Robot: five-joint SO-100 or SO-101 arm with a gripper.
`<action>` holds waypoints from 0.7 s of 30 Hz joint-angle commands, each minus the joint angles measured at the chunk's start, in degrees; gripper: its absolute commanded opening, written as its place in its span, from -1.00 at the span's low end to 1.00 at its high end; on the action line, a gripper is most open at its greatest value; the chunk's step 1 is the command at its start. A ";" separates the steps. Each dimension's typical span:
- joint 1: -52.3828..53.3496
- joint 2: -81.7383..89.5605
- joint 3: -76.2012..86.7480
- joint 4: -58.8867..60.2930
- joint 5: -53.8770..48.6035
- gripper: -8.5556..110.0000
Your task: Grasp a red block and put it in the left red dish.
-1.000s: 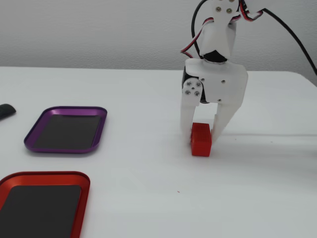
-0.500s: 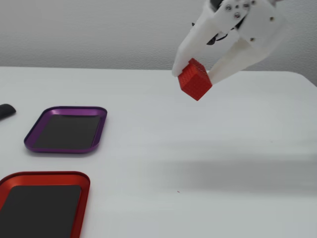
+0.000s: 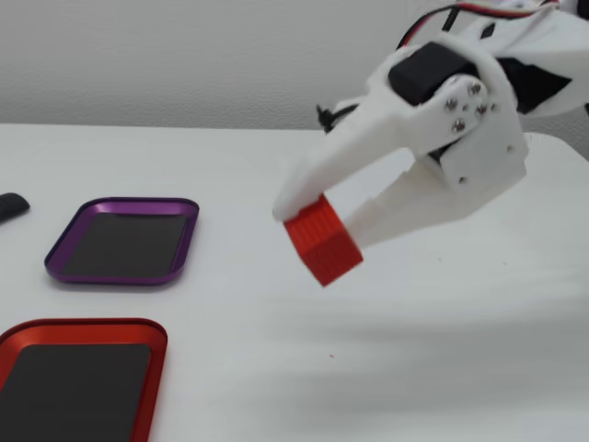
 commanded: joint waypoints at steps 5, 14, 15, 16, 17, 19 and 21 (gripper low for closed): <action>-0.09 -26.98 -22.68 -2.55 7.21 -0.86; -0.09 -49.39 -41.31 -2.55 7.29 -0.86; 0.00 -50.80 -43.24 -2.55 7.29 -0.86; 0.00 -52.03 -45.00 -2.46 7.29 -0.86; 0.00 -53.00 -46.67 -2.46 7.29 -0.86; 0.00 -54.84 -49.39 -2.46 7.29 -0.86; 0.00 -56.34 -51.06 -2.46 7.29 -0.86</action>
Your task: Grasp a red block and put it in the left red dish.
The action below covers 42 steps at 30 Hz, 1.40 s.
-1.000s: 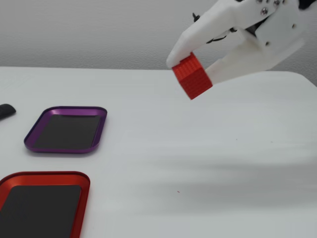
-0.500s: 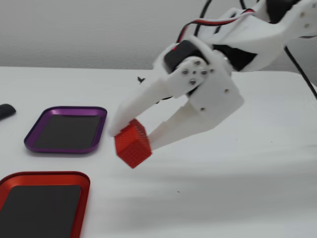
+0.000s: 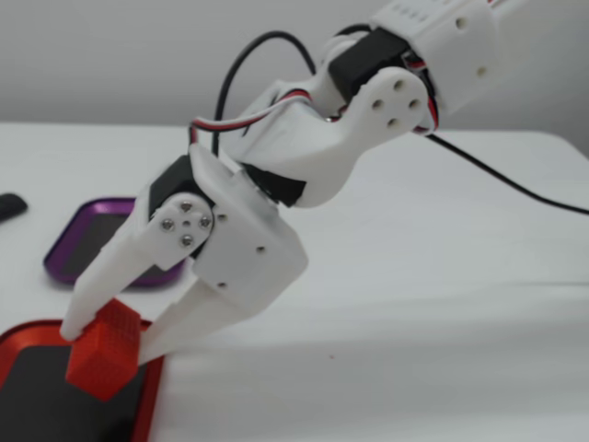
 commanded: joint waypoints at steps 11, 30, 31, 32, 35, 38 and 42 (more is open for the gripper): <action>-0.70 -0.79 -3.96 -0.79 -0.35 -0.72; -0.79 23.82 -14.24 40.25 -0.88 -0.42; -0.79 26.46 -14.59 43.07 -0.88 -0.40; -0.62 29.00 -14.68 45.79 -0.88 -0.39; -0.26 36.65 -14.24 52.29 -0.97 -0.37; 0.00 44.38 -12.39 58.89 -0.44 -0.37; 0.35 56.43 -6.15 66.09 -0.44 -0.37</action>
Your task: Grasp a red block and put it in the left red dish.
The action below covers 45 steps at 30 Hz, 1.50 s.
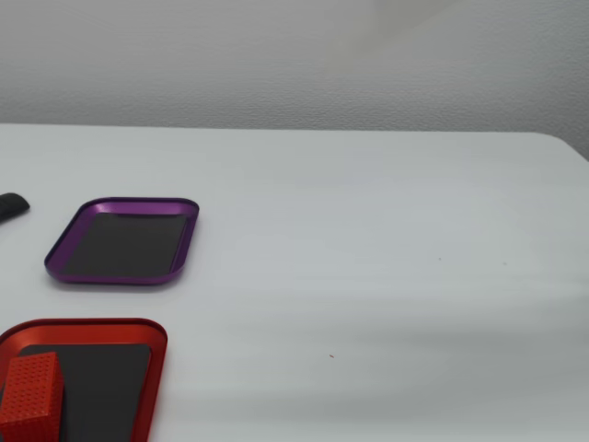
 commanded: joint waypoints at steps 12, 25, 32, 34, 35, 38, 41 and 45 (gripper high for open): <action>2.11 52.65 42.10 1.58 0.09 -0.38; 12.30 72.77 78.22 -8.61 0.35 -0.38; 12.74 72.69 86.92 -8.44 0.35 -0.38; 12.74 72.69 88.07 -7.73 0.53 -0.40; 12.74 72.69 88.33 -7.73 0.53 -0.44; 12.83 72.69 88.51 -7.73 0.53 -0.65; 12.83 72.69 88.51 -7.73 0.53 -0.88; 12.83 72.69 88.51 -7.65 0.53 -0.87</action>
